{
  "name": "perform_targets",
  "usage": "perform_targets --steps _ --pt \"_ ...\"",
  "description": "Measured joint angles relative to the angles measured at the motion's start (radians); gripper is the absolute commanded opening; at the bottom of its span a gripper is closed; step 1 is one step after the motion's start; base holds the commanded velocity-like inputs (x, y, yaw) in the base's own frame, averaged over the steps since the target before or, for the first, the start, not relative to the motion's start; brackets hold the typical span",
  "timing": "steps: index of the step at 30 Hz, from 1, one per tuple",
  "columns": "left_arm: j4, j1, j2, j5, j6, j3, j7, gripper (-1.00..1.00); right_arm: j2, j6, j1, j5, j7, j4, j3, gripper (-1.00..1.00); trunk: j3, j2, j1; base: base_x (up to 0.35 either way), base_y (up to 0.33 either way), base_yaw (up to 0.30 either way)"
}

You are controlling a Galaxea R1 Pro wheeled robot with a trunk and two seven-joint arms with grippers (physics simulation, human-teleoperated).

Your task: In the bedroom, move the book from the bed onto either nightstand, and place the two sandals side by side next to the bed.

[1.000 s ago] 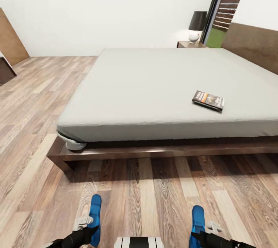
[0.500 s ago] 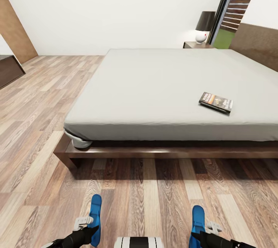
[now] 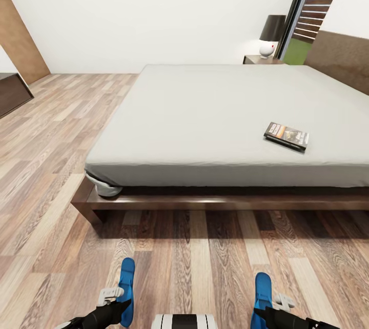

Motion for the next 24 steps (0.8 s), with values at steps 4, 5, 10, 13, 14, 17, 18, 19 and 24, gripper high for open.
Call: perform_targets --steps 4,5,10,13,14,17,18,19,24 --pt "0.0 0.0 0.0 0.0 0.0 0.0 0.0 -1.0 0.0 0.0 -0.001 0.0 0.0 0.0 -0.001 -1.0 0.0 0.0 0.0 0.0 0.0 0.0" --pt "0.0 0.0 0.0 0.0 0.0 0.0 0.0 -1.0 0.0 0.0 0.0 0.0 0.0 0.0 -0.001 -1.0 0.0 0.0 0.0 0.0 0.0 0.0" --pt "0.0 0.0 0.0 0.0 0.0 0.0 0.0 -1.0 0.0 0.0 0.0 0.0 0.0 -0.001 0.0 -1.0 0.0 0.0 0.0 0.0 0.0 0.0" --pt "0.0 0.0 0.0 0.0 0.0 0.0 0.0 -1.0 0.0 0.0 0.0 0.0 0.0 -0.001 0.0 -1.0 0.0 0.0 0.0 0.0 0.0 0.0" --pt "0.0 0.0 0.0 0.0 0.0 0.0 -0.001 -1.0 0.0 0.0 -0.001 0.0 0.0 -0.002 -0.001 -1.0 0.0 0.0 0.0 0.0 0.0 0.0" --pt "0.0 0.0 0.0 0.0 0.0 0.0 -0.003 -1.0 0.0 0.0 -0.001 0.0 0.0 -0.001 0.0 -1.0 0.0 0.0 0.0 0.0 0.0 0.0" --pt "-0.001 0.0 0.0 0.0 0.0 0.001 -0.003 -1.0 0.0 0.0 0.0 0.0 0.0 -0.001 0.0 -1.0 0.0 0.0 0.0 0.0 0.0 0.0" --pt "-0.002 0.0 0.0 0.0 0.001 0.001 -0.003 -1.0 0.0 0.0 0.0 0.0 0.0 -0.001 -0.001 -1.0 0.0 0.0 0.0 0.0 0.0 0.0" --pt "-0.009 -0.004 0.004 0.001 0.012 0.01 -0.001 -1.0 -0.001 0.0 -0.001 0.0 0.0 -0.002 0.0 -1.0 0.0 0.0 0.0 0.0 0.0 0.0"
